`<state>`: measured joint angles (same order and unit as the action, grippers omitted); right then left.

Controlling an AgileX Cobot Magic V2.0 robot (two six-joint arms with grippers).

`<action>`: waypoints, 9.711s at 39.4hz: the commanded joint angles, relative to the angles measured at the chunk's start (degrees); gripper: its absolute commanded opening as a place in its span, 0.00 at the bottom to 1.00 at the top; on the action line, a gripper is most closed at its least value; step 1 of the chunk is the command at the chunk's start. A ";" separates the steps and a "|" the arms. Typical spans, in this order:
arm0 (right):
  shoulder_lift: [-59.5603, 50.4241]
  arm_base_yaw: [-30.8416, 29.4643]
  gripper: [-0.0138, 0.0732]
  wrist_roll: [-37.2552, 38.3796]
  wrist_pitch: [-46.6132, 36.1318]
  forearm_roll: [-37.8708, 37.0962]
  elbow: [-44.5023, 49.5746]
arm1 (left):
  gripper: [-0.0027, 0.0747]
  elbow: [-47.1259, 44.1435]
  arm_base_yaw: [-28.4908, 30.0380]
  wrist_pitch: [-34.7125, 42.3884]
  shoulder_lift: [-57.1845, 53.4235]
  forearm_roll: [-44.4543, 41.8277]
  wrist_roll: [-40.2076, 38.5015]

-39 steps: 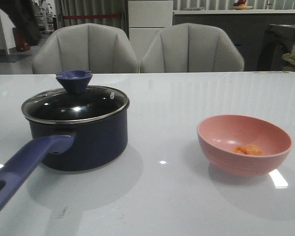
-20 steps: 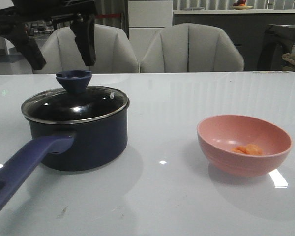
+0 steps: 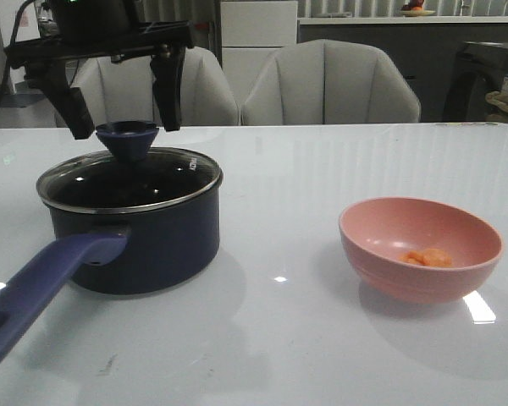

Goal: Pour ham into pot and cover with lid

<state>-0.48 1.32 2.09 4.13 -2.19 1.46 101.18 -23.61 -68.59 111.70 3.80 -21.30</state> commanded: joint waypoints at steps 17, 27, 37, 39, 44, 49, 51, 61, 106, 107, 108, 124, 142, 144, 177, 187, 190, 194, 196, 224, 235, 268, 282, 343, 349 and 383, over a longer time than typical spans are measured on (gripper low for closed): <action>-1.17 -0.23 0.32 0.03 -4.73 -0.53 0.62 | 0.79 2.14 -0.27 -1.64 0.53 2.44 -1.14; -1.17 -0.23 0.32 0.03 -4.73 -0.53 0.62 | 0.46 2.14 -0.27 -2.17 0.53 2.44 -1.14; -1.17 -0.23 0.32 0.03 -4.73 -0.53 0.62 | 0.32 2.14 -0.27 -2.17 0.53 2.20 -1.14; -1.17 -0.23 0.32 0.03 -4.73 -0.53 0.62 | 0.32 2.14 -0.27 -2.17 0.53 1.56 -1.14; -1.17 -0.23 0.32 0.03 -4.73 -0.53 0.62 | 0.32 2.14 -0.27 -2.17 0.53 0.92 -1.03; -1.17 -0.23 0.32 0.03 -4.73 -0.53 0.62 | 0.32 2.51 -0.27 -2.17 0.53 0.27 -1.03; -1.17 -0.23 0.32 0.03 -4.73 -0.53 0.62 | 0.32 3.22 -0.27 -2.26 0.53 0.30 -0.70; -1.17 -0.23 0.32 0.03 -4.73 -0.53 0.62 | 0.32 7.43 -0.27 -4.51 0.53 0.30 0.90; -1.18 -0.12 0.32 0.03 -4.73 -0.53 0.62 | 0.32 -1.74 13.81 -2.53 -11.90 3.89 16.32; -1.18 -0.12 0.32 0.03 -4.73 -0.53 0.62 | 0.32 -2.71 14.74 -2.39 -12.38 3.89 16.72; -1.18 -0.12 0.32 0.03 -4.73 -0.53 0.62 | 0.32 -3.67 16.04 -2.39 -12.90 3.89 17.36; -1.18 -0.18 0.32 0.03 -4.73 -0.53 0.62 | 0.32 -16.87 29.86 3.02 -15.53 6.51 24.31; -1.18 -0.22 0.32 0.03 -4.73 -0.53 0.62 | 0.32 -26.30 30.67 12.09 -8.03 8.50 26.43; -1.18 -0.22 0.32 0.03 -4.73 -0.53 0.62 | 0.32 -26.30 30.67 12.09 -7.15 8.50 26.43; -1.18 -0.22 0.32 0.03 -4.73 -0.53 0.62 | 0.73 -25.25 30.67 11.32 -9.27 7.43 26.97; -1.18 -0.22 0.32 0.03 -4.73 -0.53 0.62 | 0.73 -27.71 30.67 12.62 -20.04 7.43 27.95; -1.18 -0.22 0.32 0.03 -4.73 -0.53 0.62 | 0.73 -30.61 30.67 14.43 -24.34 7.43 27.95; -1.18 -0.22 0.32 0.03 -4.73 -0.53 0.62 | 0.73 -36.28 30.67 19.21 -31.55 7.43 27.95; -1.18 -0.22 0.32 0.03 -4.73 -0.53 0.62 | 0.73 -39.40 30.67 21.95 -35.55 8.08 27.95; -1.18 -0.22 0.32 0.03 -4.73 -0.53 0.62 | 0.59 -72.96 18.36 45.51 -92.61 3.30 27.95; -1.18 -0.22 0.32 0.03 -4.73 -0.53 0.62 | 0.49 -78.62 12.94 44.45 -104.14 -0.57 27.95; 7.88 -0.09 0.32 3.49 0.03 2.19 -11.41 | 0.18 -81.68 9.05 50.55 -105.18 -0.71 27.95; 24.63 -0.14 0.32 3.49 6.97 2.19 -19.72 | 0.18 -81.68 8.96 51.49 -105.18 -0.71 27.95; 98.94 5.94 0.31 2.61 31.46 9.96 -62.75 | 0.18 -81.68 8.96 50.49 -105.18 0.00 27.95; 98.94 5.90 0.32 2.36 30.80 9.18 -62.75 | 0.18 -81.68 8.96 50.49 -105.18 0.00 27.95; 89.15 27.57 0.32 -2.09 7.05 -9.21 -74.26 | 0.18 -81.68 8.96 50.49 -105.18 0.08 27.95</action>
<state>91.09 26.67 0.61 19.45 -8.54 -69.39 17.87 -14.09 -22.41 5.89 3.24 6.55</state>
